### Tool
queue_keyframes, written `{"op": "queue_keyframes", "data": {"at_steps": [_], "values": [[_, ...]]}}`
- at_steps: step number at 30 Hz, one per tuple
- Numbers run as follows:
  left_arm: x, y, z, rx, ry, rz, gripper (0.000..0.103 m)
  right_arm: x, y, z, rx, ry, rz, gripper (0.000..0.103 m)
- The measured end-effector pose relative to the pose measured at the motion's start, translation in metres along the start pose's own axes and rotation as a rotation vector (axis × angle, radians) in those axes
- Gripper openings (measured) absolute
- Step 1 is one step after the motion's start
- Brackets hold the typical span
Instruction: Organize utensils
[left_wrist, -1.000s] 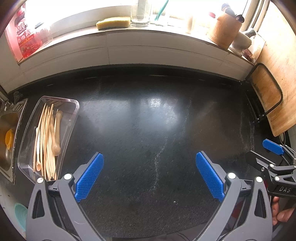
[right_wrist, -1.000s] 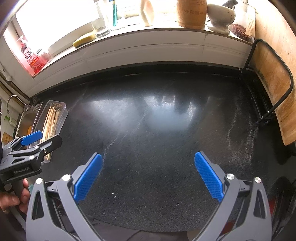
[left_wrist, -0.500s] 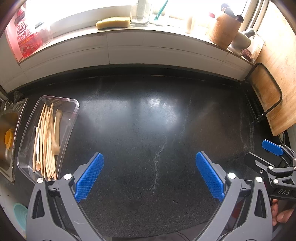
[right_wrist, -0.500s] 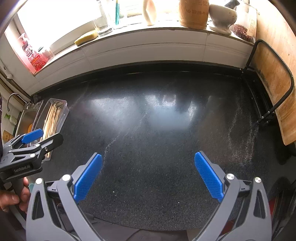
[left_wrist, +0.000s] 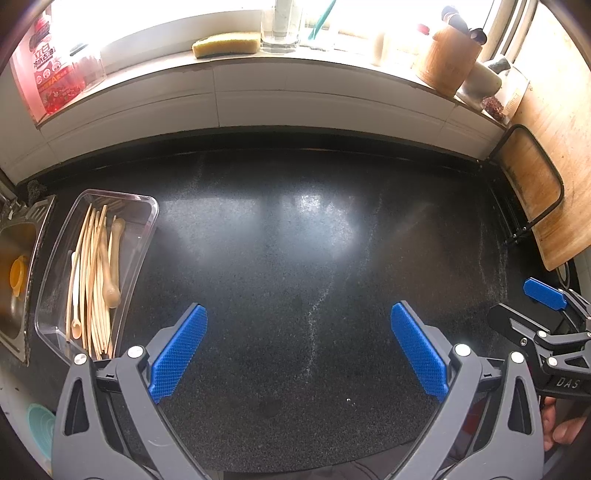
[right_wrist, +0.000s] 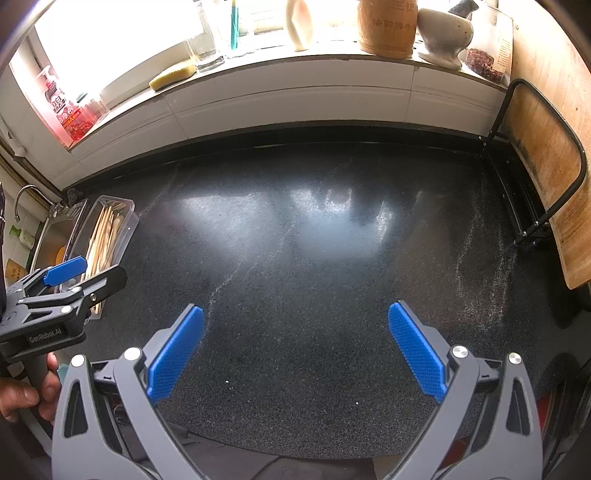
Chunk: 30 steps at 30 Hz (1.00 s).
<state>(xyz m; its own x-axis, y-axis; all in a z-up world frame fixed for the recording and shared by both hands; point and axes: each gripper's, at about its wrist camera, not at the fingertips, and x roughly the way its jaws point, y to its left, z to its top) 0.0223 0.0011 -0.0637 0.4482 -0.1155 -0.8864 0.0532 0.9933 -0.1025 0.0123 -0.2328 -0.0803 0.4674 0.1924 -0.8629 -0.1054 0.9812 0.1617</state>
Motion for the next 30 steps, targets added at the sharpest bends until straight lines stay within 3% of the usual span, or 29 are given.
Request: {"op": "queue_keyframes", "data": {"at_steps": [22, 26, 30], "values": [[0.0028, -0.0010, 0.0027, -0.003, 0.015, -0.005, 0.097, 0.0002, 0.0013, 0.0007, 0.002, 0.002, 0.001, 0.097], [0.0026, 0.0015, 0.0030, -0.022, 0.010, -0.020, 0.097, 0.0012, 0.0014, 0.0015, 0.000, 0.003, 0.001, 0.097], [0.0064, 0.0063, 0.0016, -0.068, 0.025, -0.090, 0.097, 0.0020, 0.0012, 0.0017, -0.003, 0.002, -0.003, 0.097]]}}
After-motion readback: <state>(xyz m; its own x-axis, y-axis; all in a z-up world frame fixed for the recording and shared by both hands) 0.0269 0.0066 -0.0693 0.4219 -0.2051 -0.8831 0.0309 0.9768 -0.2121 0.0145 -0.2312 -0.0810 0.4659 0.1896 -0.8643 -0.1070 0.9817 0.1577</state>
